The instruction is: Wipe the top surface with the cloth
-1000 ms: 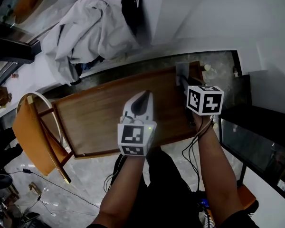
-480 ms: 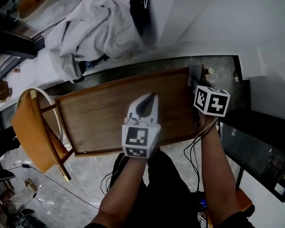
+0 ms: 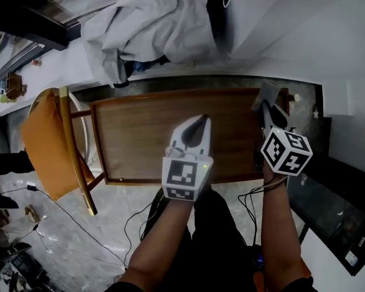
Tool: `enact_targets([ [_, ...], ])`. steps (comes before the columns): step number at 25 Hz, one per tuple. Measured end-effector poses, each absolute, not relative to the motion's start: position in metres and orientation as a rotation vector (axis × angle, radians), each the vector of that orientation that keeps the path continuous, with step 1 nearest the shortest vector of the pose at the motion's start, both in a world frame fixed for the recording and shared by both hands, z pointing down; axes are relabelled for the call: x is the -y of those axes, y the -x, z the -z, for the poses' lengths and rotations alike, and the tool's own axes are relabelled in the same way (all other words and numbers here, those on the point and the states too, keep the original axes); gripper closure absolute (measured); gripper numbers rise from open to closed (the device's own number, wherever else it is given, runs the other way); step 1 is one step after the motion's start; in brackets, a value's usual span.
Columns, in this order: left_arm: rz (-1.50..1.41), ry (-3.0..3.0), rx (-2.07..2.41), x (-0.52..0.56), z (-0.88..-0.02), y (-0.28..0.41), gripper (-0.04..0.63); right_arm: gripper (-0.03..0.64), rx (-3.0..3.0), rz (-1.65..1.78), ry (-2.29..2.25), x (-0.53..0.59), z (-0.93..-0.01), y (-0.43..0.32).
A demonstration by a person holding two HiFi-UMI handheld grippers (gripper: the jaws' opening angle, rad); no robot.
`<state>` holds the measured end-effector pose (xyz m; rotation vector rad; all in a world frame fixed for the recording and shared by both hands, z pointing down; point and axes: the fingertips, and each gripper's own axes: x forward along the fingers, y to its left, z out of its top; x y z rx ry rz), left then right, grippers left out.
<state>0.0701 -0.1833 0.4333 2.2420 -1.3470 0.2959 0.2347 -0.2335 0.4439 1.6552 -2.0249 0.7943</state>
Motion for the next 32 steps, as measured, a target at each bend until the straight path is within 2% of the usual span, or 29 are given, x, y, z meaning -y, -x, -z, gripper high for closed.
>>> enact_targets([
  [11,-0.268,-2.015,1.686,0.155,-0.413,0.118,0.583,0.580,2.359,-0.903,-1.149,0.184,-0.460,0.047],
  [17,-0.231,-1.961,1.756,0.129,-0.394,0.175,0.584,0.580,2.423,-0.966,-1.000,0.150,-0.471,0.153],
  [26,-0.183,-2.008,1.779,0.110,-0.365,0.216,0.584,0.580,2.398,-1.074,-0.896,0.127,-0.497,0.226],
  [32,-0.194,-2.004,1.770,0.106,-0.369,0.231,0.584,0.580,2.322,-1.083,-0.890,0.123,-0.509,0.237],
])
